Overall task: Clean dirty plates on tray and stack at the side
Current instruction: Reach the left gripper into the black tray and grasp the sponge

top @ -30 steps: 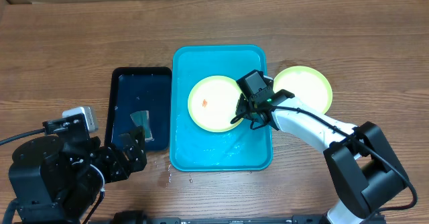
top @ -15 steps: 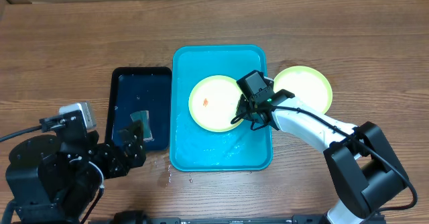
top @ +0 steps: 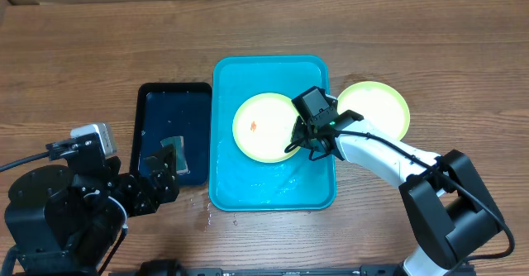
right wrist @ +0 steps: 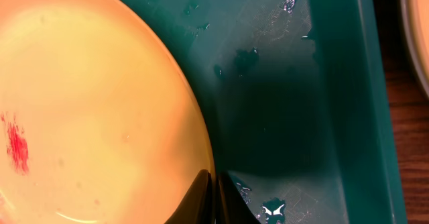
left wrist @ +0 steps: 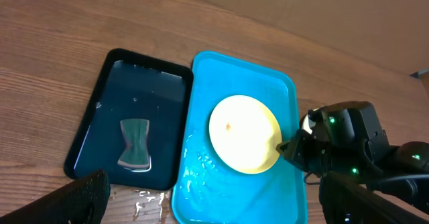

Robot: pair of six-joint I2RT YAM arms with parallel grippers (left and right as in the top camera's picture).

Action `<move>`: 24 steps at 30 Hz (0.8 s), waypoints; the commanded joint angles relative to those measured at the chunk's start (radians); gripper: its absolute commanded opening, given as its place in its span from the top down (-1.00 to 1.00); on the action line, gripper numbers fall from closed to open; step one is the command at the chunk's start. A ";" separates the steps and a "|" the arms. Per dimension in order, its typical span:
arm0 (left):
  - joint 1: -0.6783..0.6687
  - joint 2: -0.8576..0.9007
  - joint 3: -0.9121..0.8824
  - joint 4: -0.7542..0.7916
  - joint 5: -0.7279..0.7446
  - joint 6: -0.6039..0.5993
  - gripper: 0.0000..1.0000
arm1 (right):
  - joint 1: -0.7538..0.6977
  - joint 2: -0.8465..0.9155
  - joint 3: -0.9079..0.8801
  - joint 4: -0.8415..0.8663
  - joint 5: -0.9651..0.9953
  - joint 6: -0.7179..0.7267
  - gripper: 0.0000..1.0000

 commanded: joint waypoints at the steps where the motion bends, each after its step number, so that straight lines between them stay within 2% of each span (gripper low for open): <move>1: 0.005 0.016 -0.003 0.005 -0.031 -0.006 -1.00 | 0.004 -0.018 -0.005 -0.003 0.003 0.000 0.92; 6: 0.005 0.049 -0.082 0.011 -0.090 -0.006 -1.00 | 0.004 -0.018 -0.005 -0.002 0.002 0.000 0.92; 8: 0.005 0.068 -0.124 0.020 -0.089 -0.006 -0.59 | 0.004 -0.018 -0.005 -0.002 0.003 0.000 0.92; 9: 0.005 0.080 -0.152 0.030 -0.089 -0.006 -0.32 | 0.004 -0.018 -0.005 -0.002 0.003 0.000 0.92; 11: 0.005 0.106 -0.207 0.060 -0.089 -0.006 -0.22 | 0.004 -0.018 -0.005 -0.002 0.002 0.000 0.92; 14: 0.005 0.164 -0.283 0.112 -0.089 -0.006 -0.22 | 0.004 -0.018 -0.005 -0.004 0.002 0.000 0.92; 15: 0.005 0.200 -0.301 0.122 -0.084 -0.006 -0.17 | 0.004 -0.018 -0.005 -0.005 0.002 0.000 0.92; 17: 0.005 0.250 -0.307 0.136 -0.085 -0.006 0.11 | 0.004 -0.018 -0.005 -0.005 0.003 0.000 0.92; 18: 0.005 0.278 -0.307 0.143 -0.088 -0.006 0.17 | 0.004 -0.018 -0.005 -0.004 0.003 0.000 0.92; 21: 0.005 0.380 -0.307 0.169 -0.095 -0.006 0.21 | 0.004 -0.018 -0.005 -0.004 0.003 0.000 0.92; 24: 0.005 0.524 -0.307 0.191 -0.137 -0.010 0.09 | 0.004 -0.018 -0.005 -0.005 0.002 0.000 0.92</move>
